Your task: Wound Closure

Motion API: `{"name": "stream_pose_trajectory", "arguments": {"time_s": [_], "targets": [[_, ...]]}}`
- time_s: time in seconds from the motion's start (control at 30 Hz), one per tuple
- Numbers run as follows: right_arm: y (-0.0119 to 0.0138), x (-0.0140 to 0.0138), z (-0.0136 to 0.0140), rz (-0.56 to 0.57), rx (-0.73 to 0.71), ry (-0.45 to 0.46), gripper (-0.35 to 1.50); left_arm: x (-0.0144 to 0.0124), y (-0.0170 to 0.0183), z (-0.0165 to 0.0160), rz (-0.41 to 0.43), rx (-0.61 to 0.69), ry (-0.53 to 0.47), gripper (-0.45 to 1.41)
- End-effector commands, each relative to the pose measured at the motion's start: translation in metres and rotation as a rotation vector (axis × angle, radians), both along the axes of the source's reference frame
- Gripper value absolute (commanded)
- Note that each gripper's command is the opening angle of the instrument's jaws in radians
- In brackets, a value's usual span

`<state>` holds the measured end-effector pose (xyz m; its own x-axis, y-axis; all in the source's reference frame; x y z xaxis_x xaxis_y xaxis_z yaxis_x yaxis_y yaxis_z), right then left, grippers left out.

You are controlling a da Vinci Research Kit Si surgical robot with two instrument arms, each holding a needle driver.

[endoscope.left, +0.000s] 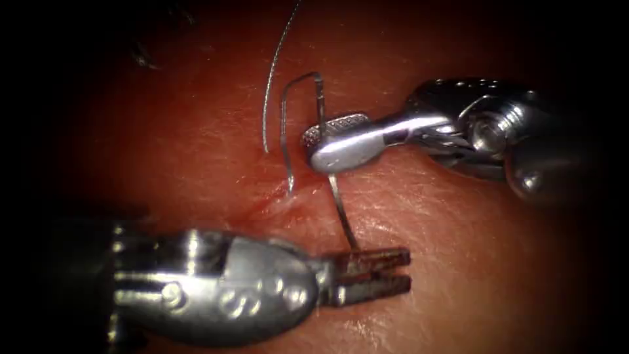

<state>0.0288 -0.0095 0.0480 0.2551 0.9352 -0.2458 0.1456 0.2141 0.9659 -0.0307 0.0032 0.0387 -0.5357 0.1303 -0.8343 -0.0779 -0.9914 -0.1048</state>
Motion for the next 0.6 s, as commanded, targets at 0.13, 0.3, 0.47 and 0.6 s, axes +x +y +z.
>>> {"name": "stream_pose_trajectory", "arguments": {"time_s": [0.13, 0.3, 0.47, 0.6], "targets": [[-0.0003, 0.0007, 0.0005, -0.002, 0.0, 0.003, 0.64, -0.0005, -0.0005, 0.0006, 0.003, 0.003, 0.001, -0.45], [-0.0006, 0.001, 0.0003, -0.003, 0.0, 0.004, 0.56, -0.0005, -0.0005, 0.0005, 0.005, 0.004, -0.001, -0.45], [-0.0007, 0.0012, 0.0003, -0.004, 0.0, 0.004, 0.02, -0.0005, -0.0006, 0.0004, 0.008, 0.0, -0.001, -0.45], [-0.0009, 0.0009, 0.0001, -0.022, -0.01, 0.016, -0.35, -0.0005, -0.0006, 0.0003, 0.008, 0.0, -0.001, -0.45]]}}
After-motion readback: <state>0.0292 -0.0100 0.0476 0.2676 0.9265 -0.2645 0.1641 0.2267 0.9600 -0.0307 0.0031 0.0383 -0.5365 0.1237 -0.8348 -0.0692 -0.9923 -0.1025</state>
